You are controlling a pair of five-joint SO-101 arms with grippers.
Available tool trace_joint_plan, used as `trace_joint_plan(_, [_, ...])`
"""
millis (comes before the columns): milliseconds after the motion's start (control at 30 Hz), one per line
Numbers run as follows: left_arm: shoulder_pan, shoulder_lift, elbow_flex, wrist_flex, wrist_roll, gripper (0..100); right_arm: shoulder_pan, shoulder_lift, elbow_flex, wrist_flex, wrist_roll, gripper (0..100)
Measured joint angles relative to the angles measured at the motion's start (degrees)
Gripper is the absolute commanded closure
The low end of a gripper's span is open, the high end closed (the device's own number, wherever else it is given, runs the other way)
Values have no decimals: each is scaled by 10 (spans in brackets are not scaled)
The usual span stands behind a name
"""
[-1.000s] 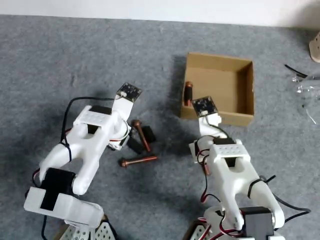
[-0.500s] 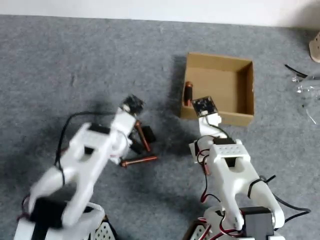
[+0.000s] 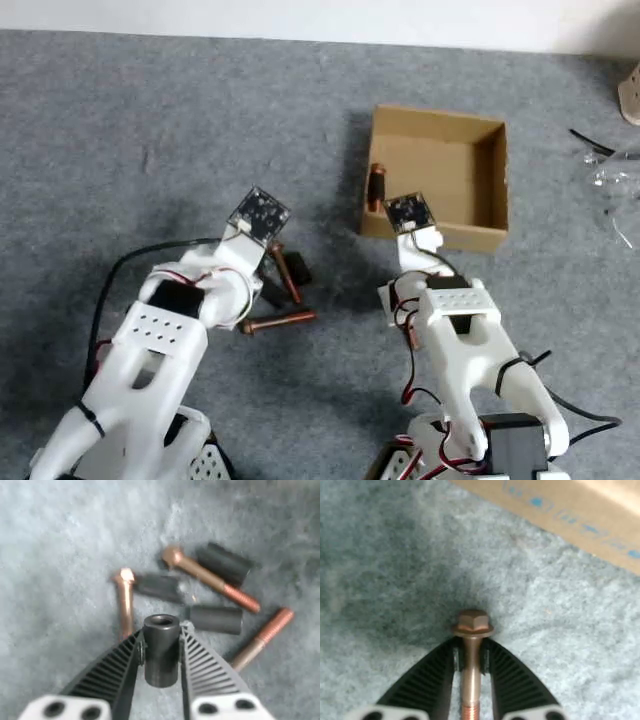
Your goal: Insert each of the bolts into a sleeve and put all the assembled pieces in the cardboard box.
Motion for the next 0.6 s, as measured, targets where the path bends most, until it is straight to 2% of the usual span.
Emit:
trace_joint_plan(133, [4, 0, -46, 0, 13, 993, -49, 0, -1, -1, 0, 995])
trace_joint_plan(233, [33, 4, -50, 0, 44, 993, -84, 0, -1, -1, 0, 995])
trace_joint_plan(400, [101, 56, -50, -3, 55, 993, -87, 0, -1, -1, 0, 994])
trace_joint_plan(600, [110, 89, -50, -3, 55, 993, -88, 0, -1, -1, 0, 988])
